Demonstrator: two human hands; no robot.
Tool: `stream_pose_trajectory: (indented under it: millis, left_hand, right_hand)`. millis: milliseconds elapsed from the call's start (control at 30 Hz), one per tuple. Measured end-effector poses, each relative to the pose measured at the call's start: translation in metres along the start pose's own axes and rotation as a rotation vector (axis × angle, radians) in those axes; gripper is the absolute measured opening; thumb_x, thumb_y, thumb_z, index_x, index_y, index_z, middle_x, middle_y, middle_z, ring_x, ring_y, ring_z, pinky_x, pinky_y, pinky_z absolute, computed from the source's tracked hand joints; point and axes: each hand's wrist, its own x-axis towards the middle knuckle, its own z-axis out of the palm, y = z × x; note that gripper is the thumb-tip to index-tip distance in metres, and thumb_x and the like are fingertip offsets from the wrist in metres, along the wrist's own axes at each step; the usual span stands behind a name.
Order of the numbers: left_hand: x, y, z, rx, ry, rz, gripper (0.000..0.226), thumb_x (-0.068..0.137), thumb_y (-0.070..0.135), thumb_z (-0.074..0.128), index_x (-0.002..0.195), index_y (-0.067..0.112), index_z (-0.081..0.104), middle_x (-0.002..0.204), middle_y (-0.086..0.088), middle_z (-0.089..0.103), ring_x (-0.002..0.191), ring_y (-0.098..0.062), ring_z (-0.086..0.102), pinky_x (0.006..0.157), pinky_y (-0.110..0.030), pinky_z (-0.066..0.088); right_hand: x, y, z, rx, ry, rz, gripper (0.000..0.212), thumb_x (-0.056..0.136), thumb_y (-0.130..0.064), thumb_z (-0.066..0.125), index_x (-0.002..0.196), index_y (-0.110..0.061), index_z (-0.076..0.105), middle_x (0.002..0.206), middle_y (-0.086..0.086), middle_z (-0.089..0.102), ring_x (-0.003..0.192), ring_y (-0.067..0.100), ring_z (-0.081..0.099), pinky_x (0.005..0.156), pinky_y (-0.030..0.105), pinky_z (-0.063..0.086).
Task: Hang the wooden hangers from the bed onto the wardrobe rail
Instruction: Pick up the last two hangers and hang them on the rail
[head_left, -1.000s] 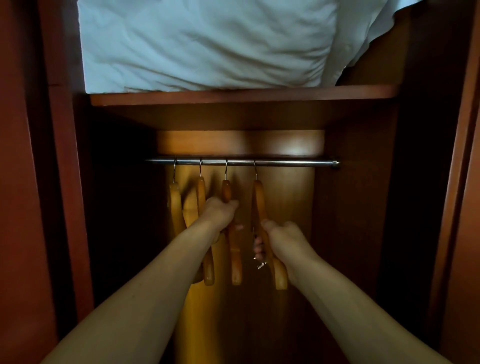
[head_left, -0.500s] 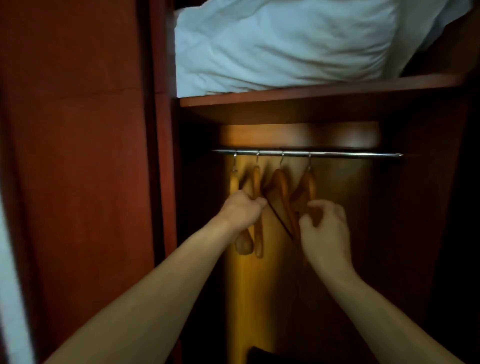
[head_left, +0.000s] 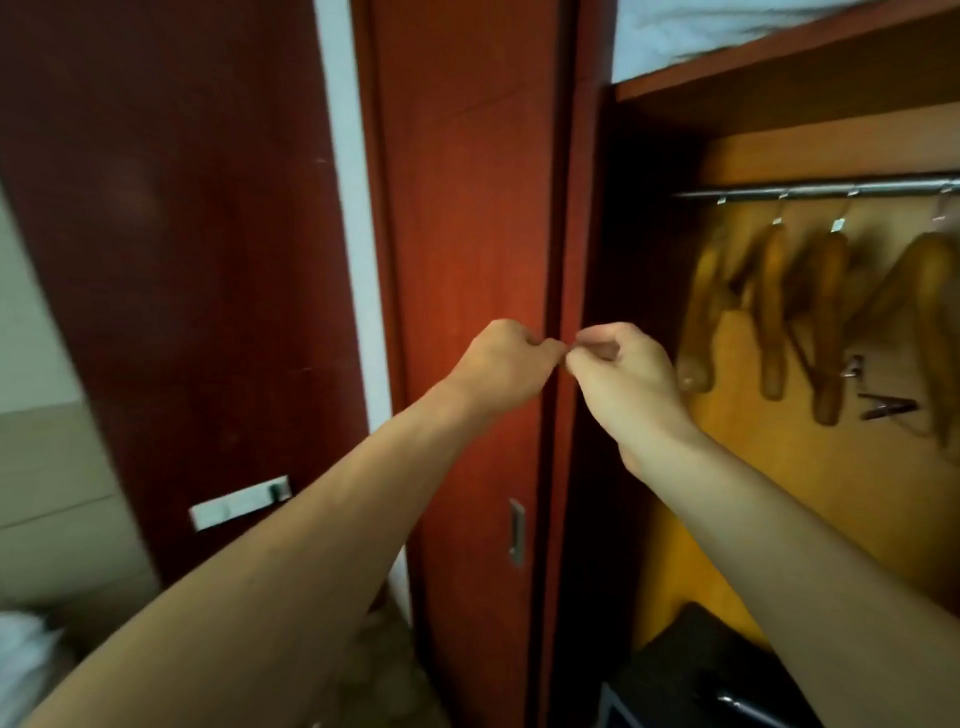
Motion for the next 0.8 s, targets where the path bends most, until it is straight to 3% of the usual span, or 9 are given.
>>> stream_pose_trajectory:
  millis: [167, 267, 367, 467, 567, 633, 700, 767, 800]
  left_hand:
    - [-0.059, -0.060, -0.093, 0.073, 0.199, -0.110, 0.054, 0.073, 0.043, 0.062, 0.086, -0.008, 0.073, 0.074, -0.014, 0.071, 0.070, -0.026, 0.068, 0.082, -0.059, 0.066]
    - [-0.105, -0.106, -0.155, 0.093, 0.316, -0.204, 0.068, 0.061, 0.051, 0.061, 0.086, -0.011, 0.071, 0.067, -0.012, 0.062, 0.063, -0.024, 0.059, 0.069, -0.045, 0.060]
    - [-0.161, -0.147, -0.223, 0.187, 0.405, -0.320, 0.054, 0.075, 0.044, 0.066, 0.087, -0.008, 0.074, 0.069, -0.008, 0.064, 0.063, -0.020, 0.059, 0.065, -0.041, 0.058]
    - [-0.227, -0.182, -0.294, 0.199, 0.524, -0.419, 0.056, 0.075, 0.044, 0.062, 0.092, -0.007, 0.075, 0.076, -0.013, 0.073, 0.071, -0.027, 0.070, 0.080, -0.053, 0.066]
    - [-0.300, -0.215, -0.358, 0.238, 0.631, -0.502, 0.056, 0.073, 0.043, 0.059, 0.087, -0.010, 0.072, 0.075, -0.014, 0.071, 0.072, -0.027, 0.069, 0.076, -0.046, 0.063]
    - [-0.351, -0.235, -0.396, 0.239, 0.683, -0.566, 0.050, 0.071, 0.041, 0.059, 0.081, -0.007, 0.068, 0.072, -0.006, 0.061, 0.068, -0.020, 0.059, 0.069, -0.039, 0.053]
    - [-0.404, -0.255, -0.432, 0.225, 0.723, -0.638, 0.035, 0.070, 0.039, 0.059, 0.076, 0.006, 0.070, 0.073, -0.004, 0.057, 0.070, -0.018, 0.055, 0.068, -0.038, 0.049]
    - [-0.456, -0.273, -0.464, 0.212, 0.769, -0.694, 0.021, 0.071, 0.037, 0.059, 0.075, 0.018, 0.065, 0.074, -0.003, 0.054, 0.074, -0.016, 0.053, 0.068, -0.040, 0.049]
    - [-0.482, -0.282, -0.478, 0.204, 0.796, -0.715, 0.018, 0.070, 0.038, 0.059, 0.075, 0.020, 0.063, 0.075, -0.002, 0.053, 0.076, -0.016, 0.054, 0.069, -0.043, 0.053]
  right_hand:
    - [-0.049, -0.022, 0.093, 0.104, -0.253, 0.052, 0.031, 0.092, -0.017, 0.069, 0.122, -0.017, 0.070, 0.107, -0.002, 0.073, 0.092, 0.005, 0.065, 0.071, 0.017, 0.045]
    - [-0.093, -0.035, 0.156, 0.117, -0.410, 0.078, 0.032, 0.089, -0.014, 0.070, 0.121, -0.014, 0.071, 0.105, 0.002, 0.074, 0.097, 0.016, 0.068, 0.075, 0.022, 0.049]
    - [-0.145, -0.051, 0.221, 0.126, -0.569, 0.106, 0.032, 0.084, -0.019, 0.073, 0.117, -0.018, 0.072, 0.106, 0.001, 0.074, 0.106, 0.021, 0.070, 0.092, 0.033, 0.055]
    - [-0.204, -0.074, 0.282, 0.128, -0.736, 0.089, 0.034, 0.087, -0.022, 0.071, 0.121, -0.018, 0.071, 0.108, 0.002, 0.073, 0.105, 0.020, 0.068, 0.094, 0.035, 0.054]
    - [-0.270, -0.096, 0.342, 0.136, -0.855, 0.077, 0.035, 0.087, -0.026, 0.070, 0.121, -0.019, 0.071, 0.111, 0.002, 0.073, 0.108, 0.020, 0.068, 0.098, 0.038, 0.054]
    - [-0.317, -0.110, 0.379, 0.138, -0.928, 0.077, 0.029, 0.089, -0.022, 0.068, 0.117, -0.017, 0.072, 0.108, 0.000, 0.073, 0.103, 0.017, 0.067, 0.088, 0.031, 0.054]
    - [-0.365, -0.125, 0.412, 0.139, -0.985, 0.071, 0.025, 0.085, -0.016, 0.066, 0.107, -0.007, 0.075, 0.091, -0.001, 0.069, 0.086, 0.016, 0.062, 0.071, 0.027, 0.045]
    - [-0.413, -0.139, 0.441, 0.132, -1.044, 0.071, 0.026, 0.079, -0.012, 0.065, 0.097, 0.005, 0.070, 0.080, 0.005, 0.059, 0.076, 0.020, 0.052, 0.071, 0.031, 0.041]
    - [-0.437, -0.145, 0.454, 0.125, -1.074, 0.082, 0.024, 0.075, -0.014, 0.066, 0.091, 0.004, 0.070, 0.079, 0.006, 0.060, 0.076, 0.021, 0.053, 0.073, 0.035, 0.046]
